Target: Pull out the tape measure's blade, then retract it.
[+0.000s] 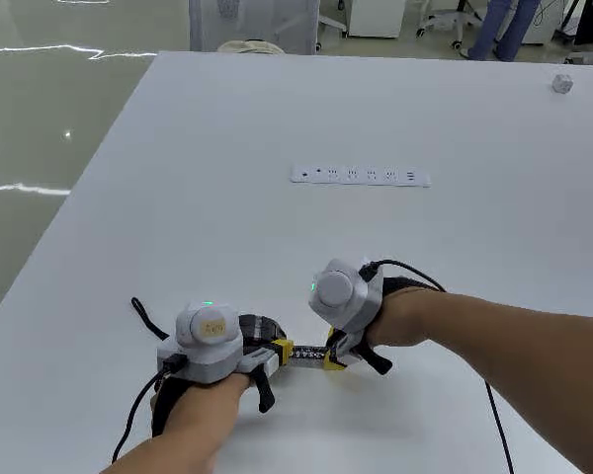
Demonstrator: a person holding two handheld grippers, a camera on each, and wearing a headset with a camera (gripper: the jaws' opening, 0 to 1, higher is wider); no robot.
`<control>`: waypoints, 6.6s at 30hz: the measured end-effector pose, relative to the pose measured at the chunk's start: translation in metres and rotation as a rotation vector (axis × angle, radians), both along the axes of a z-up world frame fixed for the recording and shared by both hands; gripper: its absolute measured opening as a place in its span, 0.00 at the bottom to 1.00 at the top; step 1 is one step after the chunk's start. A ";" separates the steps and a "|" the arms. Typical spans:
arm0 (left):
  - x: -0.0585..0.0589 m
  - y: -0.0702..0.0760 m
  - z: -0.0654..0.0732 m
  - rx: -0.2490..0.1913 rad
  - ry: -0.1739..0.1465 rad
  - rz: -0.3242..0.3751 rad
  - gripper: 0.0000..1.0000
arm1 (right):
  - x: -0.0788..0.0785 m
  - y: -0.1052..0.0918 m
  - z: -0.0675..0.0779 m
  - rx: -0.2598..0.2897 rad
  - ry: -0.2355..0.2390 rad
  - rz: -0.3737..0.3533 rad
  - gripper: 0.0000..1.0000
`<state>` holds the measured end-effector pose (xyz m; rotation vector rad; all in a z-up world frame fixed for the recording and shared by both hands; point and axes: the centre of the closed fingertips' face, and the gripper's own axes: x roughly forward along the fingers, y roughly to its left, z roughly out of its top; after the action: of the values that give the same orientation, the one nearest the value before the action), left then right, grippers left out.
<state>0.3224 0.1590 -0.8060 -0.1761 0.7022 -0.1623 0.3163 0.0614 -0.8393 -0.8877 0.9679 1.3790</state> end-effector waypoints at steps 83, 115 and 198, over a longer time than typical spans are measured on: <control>0.001 0.000 -0.001 -0.010 0.001 -0.001 0.59 | -0.002 0.030 0.003 0.170 -0.040 0.033 0.18; 0.001 0.001 -0.001 -0.037 0.002 0.003 0.59 | -0.004 0.046 0.002 0.190 -0.028 0.016 0.13; -0.089 0.113 0.094 -0.025 -0.219 -0.365 1.00 | -0.044 -0.191 0.109 0.506 -0.274 -0.722 1.00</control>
<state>0.2330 0.2722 -0.7123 -0.0510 0.5089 -0.5319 0.2722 -0.1300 -0.7301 -0.2757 0.5901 0.7878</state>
